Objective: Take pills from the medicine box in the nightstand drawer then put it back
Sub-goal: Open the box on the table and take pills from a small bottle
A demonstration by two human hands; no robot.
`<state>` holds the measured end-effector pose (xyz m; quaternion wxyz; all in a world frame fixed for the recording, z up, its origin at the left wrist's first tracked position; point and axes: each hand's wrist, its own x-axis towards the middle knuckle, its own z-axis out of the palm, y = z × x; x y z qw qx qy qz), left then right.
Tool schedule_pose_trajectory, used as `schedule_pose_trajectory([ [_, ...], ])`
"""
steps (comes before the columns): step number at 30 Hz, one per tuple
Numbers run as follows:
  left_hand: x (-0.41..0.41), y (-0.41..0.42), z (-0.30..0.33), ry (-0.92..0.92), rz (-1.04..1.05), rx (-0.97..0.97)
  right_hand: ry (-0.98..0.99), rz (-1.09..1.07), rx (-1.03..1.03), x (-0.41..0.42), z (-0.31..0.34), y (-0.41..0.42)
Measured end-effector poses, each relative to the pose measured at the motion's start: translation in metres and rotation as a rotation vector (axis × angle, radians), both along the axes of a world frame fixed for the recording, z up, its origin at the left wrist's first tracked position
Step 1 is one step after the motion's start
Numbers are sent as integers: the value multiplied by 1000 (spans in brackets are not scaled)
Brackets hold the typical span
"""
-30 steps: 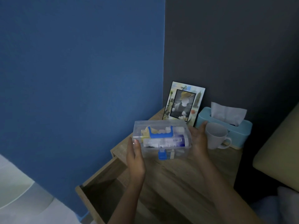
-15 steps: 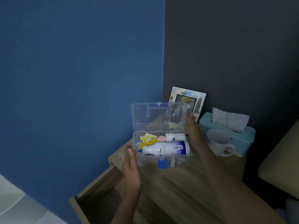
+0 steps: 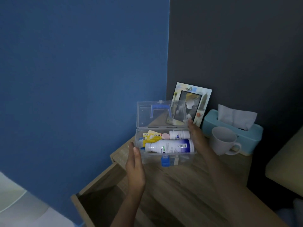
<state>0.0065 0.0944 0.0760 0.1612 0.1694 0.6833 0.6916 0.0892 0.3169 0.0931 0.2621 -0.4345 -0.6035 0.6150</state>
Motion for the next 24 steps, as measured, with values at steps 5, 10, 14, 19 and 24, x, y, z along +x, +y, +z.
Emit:
schedule_pose_trajectory([
  [5, -7, 9, 0, 272, 84, -118, 49, -5, 89, 13, -6, -26],
  [10, -29, 59, 27, 521, -7, -324, 22, 34, 174, 25, -21, -50],
  [14, -34, 102, 39, 386, -252, -585, 39, 21, 176, 24, -22, -51],
  [19, -50, 126, 46, 349, -441, -770, 36, 8, 168, 23, -25, -48],
  [24, -60, 132, 45, 338, -438, -807, 71, 1, 153, 21, -28, -47],
])
